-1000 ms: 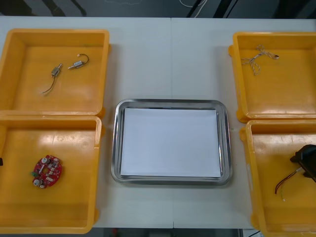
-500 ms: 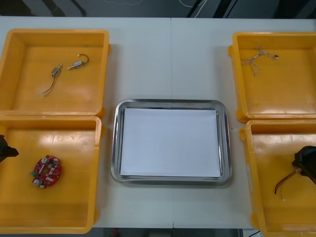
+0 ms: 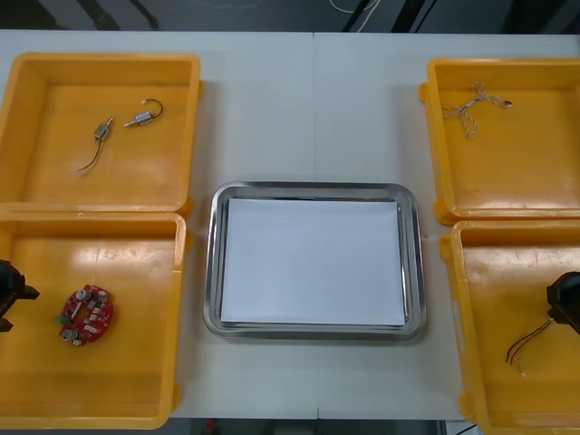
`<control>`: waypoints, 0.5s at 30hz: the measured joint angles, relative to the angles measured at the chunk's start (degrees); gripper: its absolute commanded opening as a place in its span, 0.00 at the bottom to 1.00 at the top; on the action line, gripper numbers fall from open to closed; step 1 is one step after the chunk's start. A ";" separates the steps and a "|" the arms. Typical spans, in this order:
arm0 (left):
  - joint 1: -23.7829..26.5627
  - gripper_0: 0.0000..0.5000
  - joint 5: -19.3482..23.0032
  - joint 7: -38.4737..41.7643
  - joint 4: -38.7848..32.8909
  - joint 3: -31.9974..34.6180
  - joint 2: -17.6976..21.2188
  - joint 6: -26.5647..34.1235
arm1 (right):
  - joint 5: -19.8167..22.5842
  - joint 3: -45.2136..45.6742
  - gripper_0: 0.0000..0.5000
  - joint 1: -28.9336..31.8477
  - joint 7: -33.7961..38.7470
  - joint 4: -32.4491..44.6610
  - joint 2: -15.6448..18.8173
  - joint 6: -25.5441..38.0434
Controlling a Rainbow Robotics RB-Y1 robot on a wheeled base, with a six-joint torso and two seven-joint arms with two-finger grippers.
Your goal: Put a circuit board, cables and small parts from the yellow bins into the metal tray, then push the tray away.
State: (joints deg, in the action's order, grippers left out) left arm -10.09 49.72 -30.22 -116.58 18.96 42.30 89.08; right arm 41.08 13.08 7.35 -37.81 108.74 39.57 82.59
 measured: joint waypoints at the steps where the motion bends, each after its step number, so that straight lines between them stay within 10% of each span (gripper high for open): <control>1: 0.20 1.00 -0.17 0.00 0.71 -0.49 -0.01 -0.52 | 0.07 0.87 0.00 0.00 0.00 0.89 0.00 1.55; 15: 1.45 1.00 -1.20 0.00 5.24 -5.40 -0.66 -4.29 | 4.14 9.05 0.00 -0.04 -0.01 15.49 5.51 15.73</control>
State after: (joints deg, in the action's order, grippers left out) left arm -8.64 48.52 -30.22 -111.34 13.56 41.64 84.79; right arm 45.22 22.13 7.31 -37.83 124.23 45.08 98.31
